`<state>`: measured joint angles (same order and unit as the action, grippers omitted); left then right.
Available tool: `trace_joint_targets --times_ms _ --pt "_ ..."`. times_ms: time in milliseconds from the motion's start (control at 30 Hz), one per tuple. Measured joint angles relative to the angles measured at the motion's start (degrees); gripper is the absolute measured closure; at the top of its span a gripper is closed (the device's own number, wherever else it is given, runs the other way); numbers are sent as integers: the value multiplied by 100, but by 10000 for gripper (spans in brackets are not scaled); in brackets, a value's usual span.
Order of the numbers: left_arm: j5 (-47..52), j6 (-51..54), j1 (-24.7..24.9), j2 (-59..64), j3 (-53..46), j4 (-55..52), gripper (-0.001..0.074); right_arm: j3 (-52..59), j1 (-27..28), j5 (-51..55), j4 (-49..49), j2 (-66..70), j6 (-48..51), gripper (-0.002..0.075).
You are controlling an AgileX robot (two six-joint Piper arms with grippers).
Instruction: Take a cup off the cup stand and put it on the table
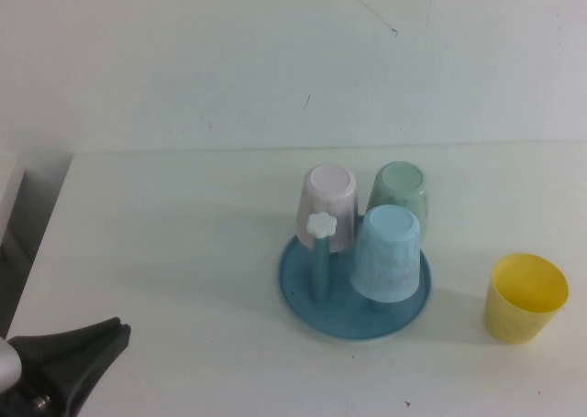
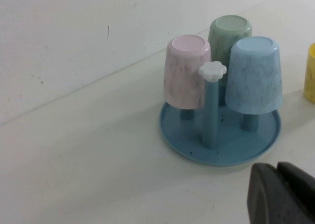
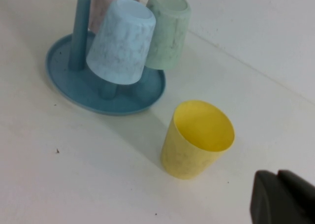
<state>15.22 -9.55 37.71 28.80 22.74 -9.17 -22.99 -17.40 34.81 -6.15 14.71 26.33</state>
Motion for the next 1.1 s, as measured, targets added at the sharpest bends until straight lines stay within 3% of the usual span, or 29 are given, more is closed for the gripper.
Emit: trace_joint_targets --times_ms 433,900,1100 --pt "67 -11 -87 -258 -256 324 737 0 0 103 -11 0 0 727" --pt "-300 -41 -2314 -1828 -1265 869 736 0 0 147 -32 0 0 727" --pt "-325 -41 -2888 -2245 -1907 994 737 0 0 147 -32 0 0 727"
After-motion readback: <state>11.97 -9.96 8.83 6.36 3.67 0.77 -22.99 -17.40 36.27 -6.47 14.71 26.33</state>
